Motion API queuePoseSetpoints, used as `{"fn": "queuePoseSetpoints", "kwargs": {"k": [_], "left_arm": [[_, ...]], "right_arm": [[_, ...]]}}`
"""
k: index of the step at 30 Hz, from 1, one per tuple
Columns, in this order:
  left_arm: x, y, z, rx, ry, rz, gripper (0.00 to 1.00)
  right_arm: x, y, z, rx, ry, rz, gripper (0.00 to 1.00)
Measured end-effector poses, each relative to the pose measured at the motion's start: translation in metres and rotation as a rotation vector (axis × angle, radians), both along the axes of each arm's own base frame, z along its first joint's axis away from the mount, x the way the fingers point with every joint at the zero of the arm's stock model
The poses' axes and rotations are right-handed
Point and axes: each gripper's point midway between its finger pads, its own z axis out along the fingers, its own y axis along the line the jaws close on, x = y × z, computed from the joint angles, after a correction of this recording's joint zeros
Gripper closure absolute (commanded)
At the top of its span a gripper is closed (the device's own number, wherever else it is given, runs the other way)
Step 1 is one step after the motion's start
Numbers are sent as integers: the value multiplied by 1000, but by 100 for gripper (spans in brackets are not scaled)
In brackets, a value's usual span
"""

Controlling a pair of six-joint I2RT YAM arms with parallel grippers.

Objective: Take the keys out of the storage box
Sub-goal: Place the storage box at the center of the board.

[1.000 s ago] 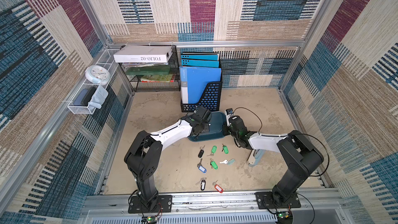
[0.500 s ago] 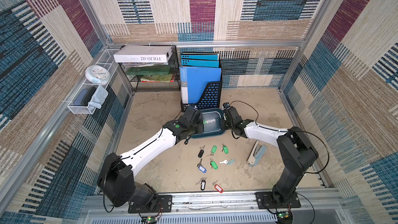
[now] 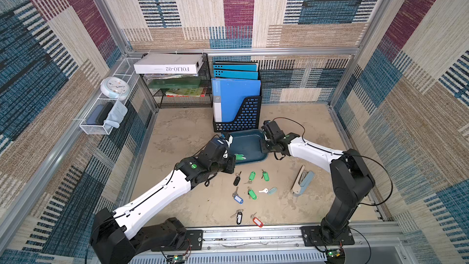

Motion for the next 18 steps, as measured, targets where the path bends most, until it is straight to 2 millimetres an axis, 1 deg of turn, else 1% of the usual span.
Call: {"fn": "queuePoseSetpoints", "kwargs": {"k": [2, 3, 5, 7, 8, 10, 11, 13, 14, 16, 18], "left_arm": [[-8, -3, -1, 11, -4, -26, 94], [-12, -4, -1, 16, -5, -37, 94], [-20, -6, -3, 27, -6, -65, 94], [-27, -10, -5, 34, -4, -89, 94], [-30, -12, -5, 38, -4, -101, 94], [-39, -20, -7, 51, -9, -132, 94], [-42, -23, -8, 57, -11, -146, 94], [-54, -34, -12, 75, -8, -193, 94], [-59, -40, -16, 87, -7, -214, 94], [-74, -55, -26, 120, 5, -272, 94], [-88, -68, -40, 162, 17, -318, 94]], "right_arm": [[0, 0, 1, 2, 2, -4, 77], [0, 0, 1, 3, 3, -7, 72], [-1, -1, 1, 0, 8, -8, 60], [-3, -3, 4, -3, 7, -12, 51], [-3, -4, 7, -3, 2, -15, 47], [-4, -9, 21, 0, -26, -29, 31], [-4, -11, 28, 2, -42, -36, 25], [-9, -22, 47, 4, -86, -64, 15], [-12, -29, 55, 5, -104, -83, 12], [-22, -50, 69, 8, -142, -136, 6], [-34, -71, 79, 11, -175, -190, 1]]}}
